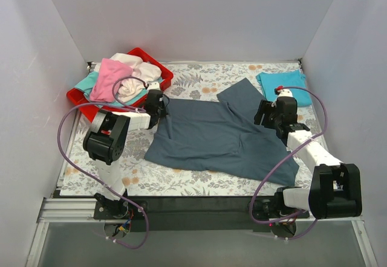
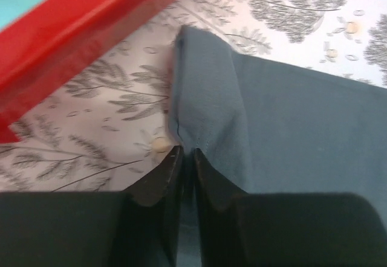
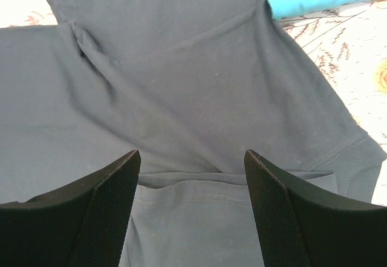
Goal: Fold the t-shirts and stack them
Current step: Fold the tshirt
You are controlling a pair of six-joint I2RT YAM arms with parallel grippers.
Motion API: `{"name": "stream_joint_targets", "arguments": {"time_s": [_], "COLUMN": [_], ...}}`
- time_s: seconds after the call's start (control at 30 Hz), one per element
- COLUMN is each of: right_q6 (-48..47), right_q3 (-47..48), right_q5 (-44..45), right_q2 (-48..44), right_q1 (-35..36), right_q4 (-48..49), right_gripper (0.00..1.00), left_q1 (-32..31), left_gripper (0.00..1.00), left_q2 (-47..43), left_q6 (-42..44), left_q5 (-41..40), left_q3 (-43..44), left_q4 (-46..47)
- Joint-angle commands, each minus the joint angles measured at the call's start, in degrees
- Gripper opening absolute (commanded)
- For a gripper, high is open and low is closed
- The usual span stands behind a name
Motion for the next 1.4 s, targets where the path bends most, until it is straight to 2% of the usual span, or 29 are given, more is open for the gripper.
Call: {"name": "stream_joint_targets", "arguments": {"time_s": [0.0, 0.13, 0.17, 0.4, 0.63, 0.87, 1.37], "right_q6": [-1.07, -1.42, -1.42, -1.69, -1.69, -1.86, -2.21], "right_q3": [1.58, 2.11, 2.20, 3.43, 8.26, 10.99, 10.19], "right_q5": [0.09, 1.32, 1.58, 3.34, 2.29, 1.94, 1.50], "right_q2": [0.63, 1.42, 1.34, 2.56, 8.27, 10.65, 12.76], "right_q1": [1.05, 2.37, 2.72, 6.67, 10.46, 13.45, 13.71], "right_q4": [2.18, 1.65, 1.57, 1.39, 1.39, 2.26, 3.67], "right_gripper": [0.63, 0.63, 0.63, 0.64, 0.64, 0.63, 0.64], "left_q1": [1.27, 1.79, 1.71, -0.31, -8.30, -11.13, -11.30], "left_gripper": [0.21, 0.34, 0.39, 0.53, 0.55, 0.56, 0.59], "left_q2": [-4.92, -6.59, -7.20, -18.95, -32.42, -40.68, -36.04], "left_q6": [-2.93, -4.51, -4.95, -7.68, -13.81, -20.86, -30.26], "left_q5": [-6.22, -7.98, -8.24, -6.39, -5.70, -4.47, 1.69], "left_q3": [0.84, 0.40, -0.12, -6.97, -20.05, -29.30, -35.81], "left_q4": [-5.96, -8.24, -8.68, -6.14, -4.03, -4.47, -0.86]}}
